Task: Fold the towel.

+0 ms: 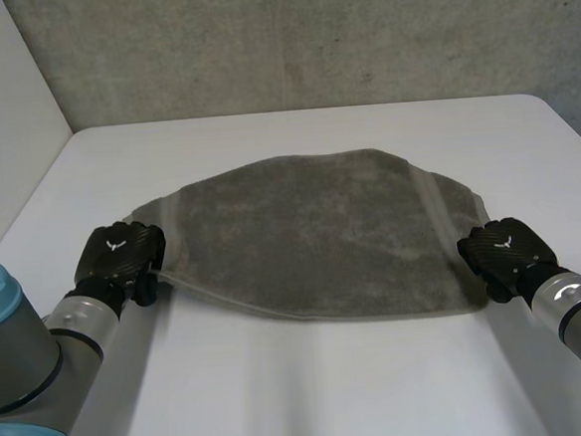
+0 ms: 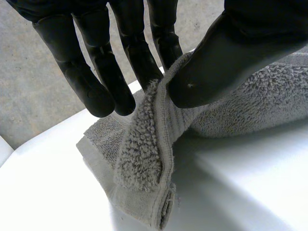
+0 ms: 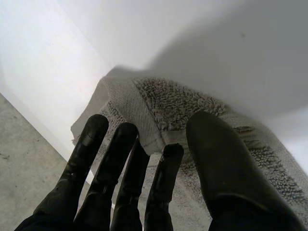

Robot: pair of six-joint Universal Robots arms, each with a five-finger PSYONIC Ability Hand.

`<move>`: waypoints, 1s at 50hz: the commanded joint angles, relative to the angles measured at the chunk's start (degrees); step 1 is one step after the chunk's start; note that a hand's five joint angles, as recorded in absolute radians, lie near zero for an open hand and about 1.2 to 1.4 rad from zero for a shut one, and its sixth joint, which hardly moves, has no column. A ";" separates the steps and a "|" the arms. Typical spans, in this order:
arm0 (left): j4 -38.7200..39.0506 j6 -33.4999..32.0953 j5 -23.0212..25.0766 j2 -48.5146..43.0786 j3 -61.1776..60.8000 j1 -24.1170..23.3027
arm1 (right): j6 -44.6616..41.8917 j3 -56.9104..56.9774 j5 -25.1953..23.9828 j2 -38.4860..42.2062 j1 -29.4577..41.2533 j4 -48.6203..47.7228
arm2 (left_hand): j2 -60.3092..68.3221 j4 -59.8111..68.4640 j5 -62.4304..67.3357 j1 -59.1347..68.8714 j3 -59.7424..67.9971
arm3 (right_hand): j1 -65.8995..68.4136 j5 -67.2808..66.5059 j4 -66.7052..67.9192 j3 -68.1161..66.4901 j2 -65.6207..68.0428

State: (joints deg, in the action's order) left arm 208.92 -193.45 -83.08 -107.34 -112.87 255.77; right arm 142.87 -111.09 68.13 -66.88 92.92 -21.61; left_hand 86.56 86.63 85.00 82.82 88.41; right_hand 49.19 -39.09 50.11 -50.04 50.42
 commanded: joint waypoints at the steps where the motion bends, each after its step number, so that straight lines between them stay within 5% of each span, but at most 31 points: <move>1: 0.00 -0.09 -0.32 -0.50 0.63 0.08 | -0.49 0.43 -0.72 0.26 -0.11 0.08 | -6.56 -6.63 -15.00 -2.82 -8.41 | -2.27 2.17 -3.19 3.12 -3.50; 13: -0.62 -0.09 -0.32 -2.96 1.77 1.22 | -7.26 0.35 -1.51 1.14 -0.11 0.17 | -6.56 -6.63 -15.00 -2.82 -8.41 | 2.11 -2.21 1.19 -1.25 0.87; 16: -0.62 -0.09 -0.32 -2.96 1.77 1.23 | -9.10 0.52 -1.34 1.93 -0.11 0.17 | -6.56 -6.63 -15.00 -2.82 -8.41 | 14.22 -14.32 13.30 -13.36 12.98; 17: -0.62 -0.09 -0.32 -2.96 1.77 1.23 | -9.62 0.70 -1.25 2.02 -0.11 0.08 | -6.56 -6.63 -15.00 -2.82 -8.41 | 27.37 -27.47 26.45 -26.52 26.14; 21: -0.70 -0.09 -0.32 -2.88 1.77 1.31 | -9.89 1.14 -0.55 2.02 -0.20 0.08 | -6.56 -6.63 -15.00 -2.82 -8.41 | 30.81 -30.91 29.89 -29.96 29.58; 28: -0.88 0.00 -0.32 -2.08 1.69 1.67 | -4.53 0.70 -0.99 -2.38 -2.57 -0.62 | -6.56 -6.63 -15.00 -2.82 -8.41 | 30.81 -30.91 29.89 -29.96 29.58; 37: -2.37 0.26 -0.24 6.06 1.77 2.02 | 15.39 2.54 -0.99 -17.11 -2.83 0.60 | -6.56 -6.63 -15.00 -2.82 -8.41 | 30.81 -30.91 29.89 -29.96 29.58; 44: -8.35 0.88 -0.15 18.31 4.85 1.93 | 18.41 15.34 -1.25 -28.30 -2.83 18.49 | -6.56 -6.63 -15.00 -2.82 -8.41 | 30.81 -30.91 29.89 -29.96 29.58; 50: -19.57 0.97 -0.41 24.63 14.05 1.14 | 16.91 27.77 -0.99 -27.34 -2.30 32.95 | -6.56 -6.63 -15.00 -2.82 -8.41 | 30.81 -30.91 29.89 -29.96 29.58</move>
State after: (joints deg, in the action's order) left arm 197.94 -192.57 -83.24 -87.40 -105.94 257.45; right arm 161.66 -94.85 66.95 -94.60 90.18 -2.30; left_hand 86.56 86.63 85.00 82.78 88.43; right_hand 76.82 -66.75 76.98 -76.38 76.48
